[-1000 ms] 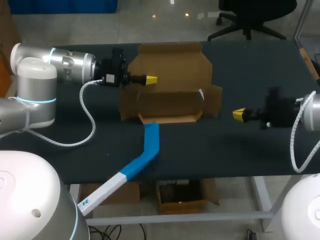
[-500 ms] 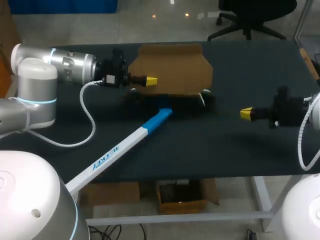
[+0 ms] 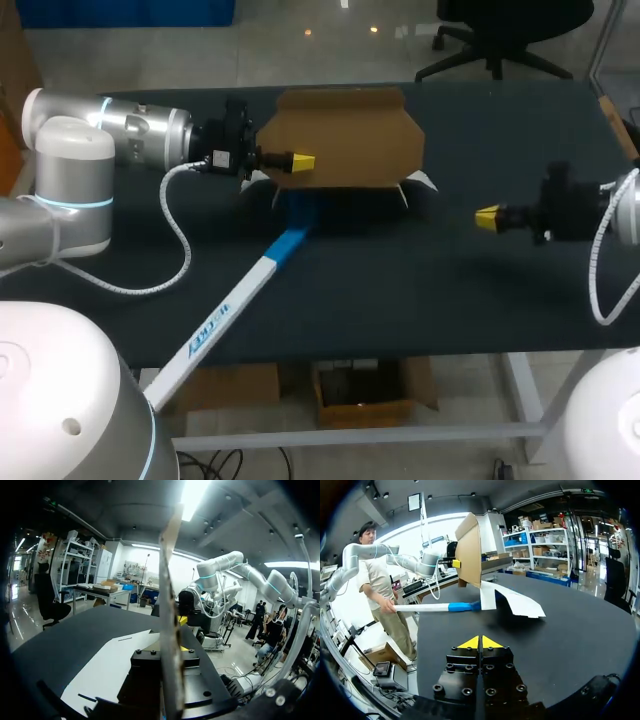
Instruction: Assemble the packaging by folding the flat box into shape, placing the metal phone stand inside, and closing the box properly
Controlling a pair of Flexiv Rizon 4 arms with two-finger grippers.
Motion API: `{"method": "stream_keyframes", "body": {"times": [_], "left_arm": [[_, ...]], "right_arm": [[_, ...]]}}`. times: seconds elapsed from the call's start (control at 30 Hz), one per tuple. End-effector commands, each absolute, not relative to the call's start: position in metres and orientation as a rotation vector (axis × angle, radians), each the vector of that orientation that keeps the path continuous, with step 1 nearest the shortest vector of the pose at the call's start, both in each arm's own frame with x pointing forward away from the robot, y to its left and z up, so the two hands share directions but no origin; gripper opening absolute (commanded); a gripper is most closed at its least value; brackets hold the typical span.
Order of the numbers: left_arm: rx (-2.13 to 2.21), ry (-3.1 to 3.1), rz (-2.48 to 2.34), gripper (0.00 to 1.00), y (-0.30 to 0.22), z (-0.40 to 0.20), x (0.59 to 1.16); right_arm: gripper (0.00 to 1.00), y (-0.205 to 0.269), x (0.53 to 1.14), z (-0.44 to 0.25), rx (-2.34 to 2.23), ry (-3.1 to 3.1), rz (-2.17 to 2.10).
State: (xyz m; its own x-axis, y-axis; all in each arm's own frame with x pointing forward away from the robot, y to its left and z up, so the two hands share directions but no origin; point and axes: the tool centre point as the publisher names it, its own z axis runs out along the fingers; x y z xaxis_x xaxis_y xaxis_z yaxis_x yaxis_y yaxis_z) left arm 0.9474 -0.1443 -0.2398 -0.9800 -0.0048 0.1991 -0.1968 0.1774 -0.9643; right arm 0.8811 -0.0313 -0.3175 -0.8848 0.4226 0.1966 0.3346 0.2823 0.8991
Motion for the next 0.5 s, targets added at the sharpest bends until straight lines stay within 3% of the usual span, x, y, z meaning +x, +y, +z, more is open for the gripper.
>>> {"method": "stream_keyframes", "body": {"times": [0.03,0.5], "left_arm": [[0.194,-2.287,1.913,0.0,-0.1439,-0.2402,0.9486],[0.194,-2.287,1.913,0.0,-0.1439,-0.2402,0.9486]], "right_arm": [[0.0,-0.0289,0.8837,-0.3183,0.72,2.449,1.692],[0.0,-0.0237,0.8854,-0.3182,0.745,2.43,1.662]]}}
